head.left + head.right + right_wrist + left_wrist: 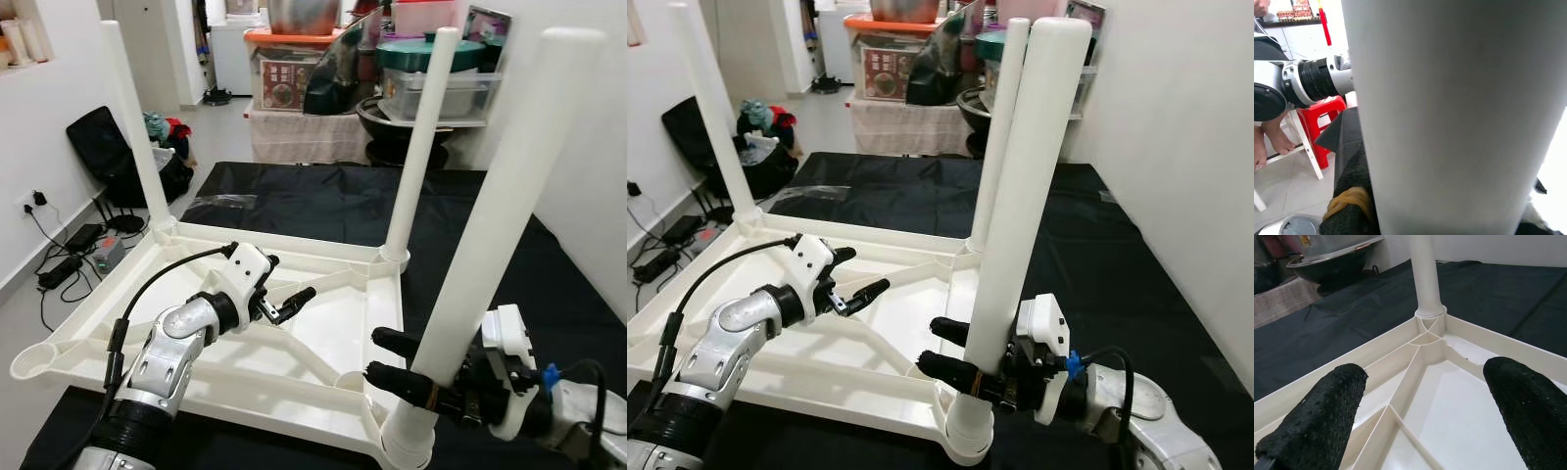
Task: Building children table
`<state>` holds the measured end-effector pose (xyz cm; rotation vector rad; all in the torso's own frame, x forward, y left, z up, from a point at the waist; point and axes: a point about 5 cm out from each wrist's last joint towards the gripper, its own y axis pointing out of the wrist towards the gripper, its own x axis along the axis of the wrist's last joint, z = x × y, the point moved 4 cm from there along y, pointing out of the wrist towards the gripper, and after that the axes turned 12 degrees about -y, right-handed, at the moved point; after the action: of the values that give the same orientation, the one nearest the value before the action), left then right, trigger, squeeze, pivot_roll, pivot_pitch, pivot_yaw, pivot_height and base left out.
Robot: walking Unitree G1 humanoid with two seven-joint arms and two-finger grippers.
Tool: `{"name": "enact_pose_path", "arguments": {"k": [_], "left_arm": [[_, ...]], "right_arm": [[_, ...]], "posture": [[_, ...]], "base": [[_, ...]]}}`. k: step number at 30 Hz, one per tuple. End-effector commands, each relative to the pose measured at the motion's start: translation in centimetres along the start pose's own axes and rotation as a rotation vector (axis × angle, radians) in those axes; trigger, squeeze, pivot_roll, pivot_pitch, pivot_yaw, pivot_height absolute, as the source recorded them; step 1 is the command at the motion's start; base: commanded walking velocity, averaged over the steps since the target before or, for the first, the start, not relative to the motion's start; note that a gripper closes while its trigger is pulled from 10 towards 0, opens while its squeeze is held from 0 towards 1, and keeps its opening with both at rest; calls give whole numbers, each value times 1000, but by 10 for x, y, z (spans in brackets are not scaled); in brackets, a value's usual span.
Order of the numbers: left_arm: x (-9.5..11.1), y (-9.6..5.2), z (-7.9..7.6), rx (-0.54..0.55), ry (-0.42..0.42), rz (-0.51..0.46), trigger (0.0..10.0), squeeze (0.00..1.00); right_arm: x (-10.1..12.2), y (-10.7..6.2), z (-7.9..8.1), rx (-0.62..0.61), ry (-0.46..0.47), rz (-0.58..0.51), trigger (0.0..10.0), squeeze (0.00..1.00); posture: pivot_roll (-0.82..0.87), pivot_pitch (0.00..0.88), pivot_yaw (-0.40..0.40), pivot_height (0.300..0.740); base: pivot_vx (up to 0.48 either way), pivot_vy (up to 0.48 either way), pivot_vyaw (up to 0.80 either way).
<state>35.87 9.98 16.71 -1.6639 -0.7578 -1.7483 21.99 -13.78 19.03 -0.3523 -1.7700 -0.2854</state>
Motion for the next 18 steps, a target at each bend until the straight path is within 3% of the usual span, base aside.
{"name": "enact_pose_path", "arguments": {"k": [1, 8, 10, 11, 12, 14, 16, 17, 18], "left_arm": [[0, -2, 2, 0, 6, 6, 10000, 0], [-2, -4, 2, 4, 3, 7, 10000, 0], [-2, -5, 4, 15, 2, 7, 10000, 0], [-2, -5, 4, 15, 2, 7, 10000, 0], [-2, -5, 5, 22, 0, 5, 10000, 0], [-2, -5, 5, 22, 0, 5, 10000, 0], [-3, -4, 4, 29, -6, 1, 10000, 0], [-3, -4, 4, 29, -6, 1, 10000, 0], [-4, -3, 4, 33, -9, -2, 10000, 0]], "right_arm": [[-10, 4, 7, 18, 31, 21, 10000, 0], [-12, 4, 2, -24, 16, 32, 10000, 0], [-25, 3, -14, -175, -39, 143, 10000, 0], [-25, 3, -14, -175, -39, 143, 10000, 0], [-40, -1, -27, -288, -59, 258, 10000, 0], [-40, -1, -27, -288, -59, 258, 10000, 0], [-74, -19, -53, -588, -4, 461, 10000, 0], [-74, -19, -53, -588, -4, 461, 10000, 0], [-93, -35, -68, -806, 38, 568, 10000, 0]], "posture": [[45, 0, 0, 740], [42, 0, -6, 740], [30, 0, -13, 740], [30, 0, -13, 740], [26, 0, -14, 740], [26, 0, -14, 740], [20, 0, -15, 740], [20, 0, -15, 740], [19, 0, -19, 740]], "base": [[0, 0, 0], [0, 0, 0], [0, 0, 0], [0, 0, 0], [0, 0, 0], [0, 0, 0], [0, 0, 0], [0, 0, 0], [0, 0, 0]]}}
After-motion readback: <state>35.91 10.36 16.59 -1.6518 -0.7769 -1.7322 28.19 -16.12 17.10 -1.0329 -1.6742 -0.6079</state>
